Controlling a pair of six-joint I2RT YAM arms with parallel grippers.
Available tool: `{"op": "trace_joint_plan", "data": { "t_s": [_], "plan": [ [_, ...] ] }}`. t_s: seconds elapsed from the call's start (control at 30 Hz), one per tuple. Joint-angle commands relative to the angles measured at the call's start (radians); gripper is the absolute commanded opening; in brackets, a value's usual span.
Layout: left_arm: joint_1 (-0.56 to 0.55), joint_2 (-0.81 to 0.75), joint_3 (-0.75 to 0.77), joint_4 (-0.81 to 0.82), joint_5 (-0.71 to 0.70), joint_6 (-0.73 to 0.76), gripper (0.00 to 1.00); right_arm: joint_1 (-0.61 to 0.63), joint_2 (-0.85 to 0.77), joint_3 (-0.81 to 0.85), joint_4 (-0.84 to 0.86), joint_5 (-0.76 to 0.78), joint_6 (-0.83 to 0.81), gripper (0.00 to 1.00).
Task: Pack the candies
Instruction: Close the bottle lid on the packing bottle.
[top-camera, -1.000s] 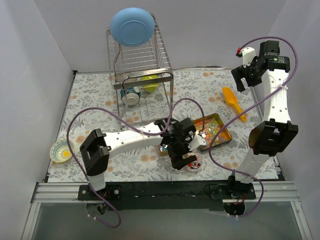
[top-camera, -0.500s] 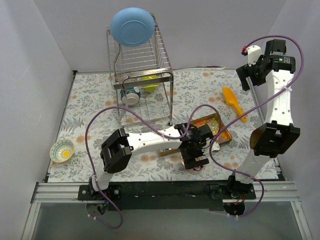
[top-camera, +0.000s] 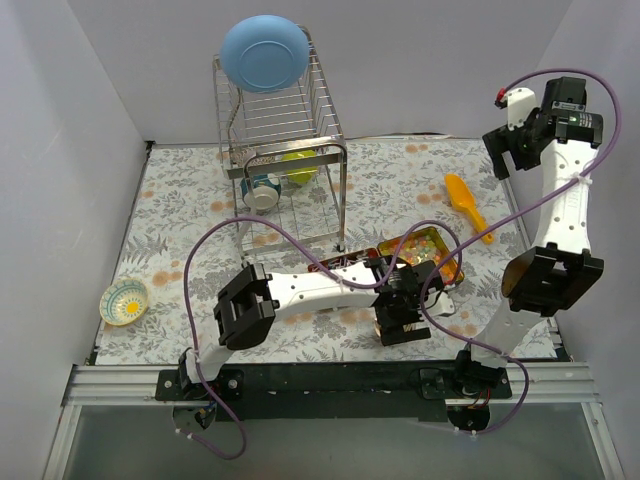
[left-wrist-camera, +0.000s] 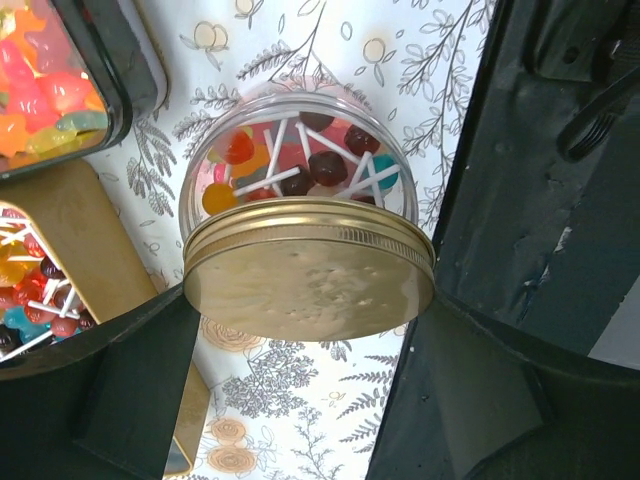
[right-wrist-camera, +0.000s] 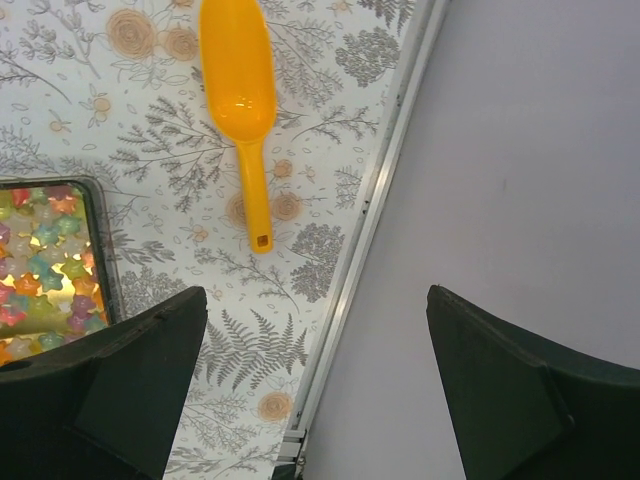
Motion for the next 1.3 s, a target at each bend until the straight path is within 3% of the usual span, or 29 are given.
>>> {"op": "trace_joint_plan", "data": {
  "t_s": [0.0,0.73,1.27],
  "plan": [
    [-0.007,0.002,0.057,-0.003,-0.013,0.013,0.77,-0.046,-0.001,0.057,0.013,-0.017,0.015,0.98],
    [-0.019,0.085,0.159,-0.007,-0.019,0.016,0.83,-0.079,-0.026,0.017,0.005,-0.032,0.014,0.98],
    [-0.031,0.153,0.249,0.019,-0.05,0.027,0.93,-0.082,-0.014,0.019,0.0,-0.05,0.012,0.98]
  ]
}}
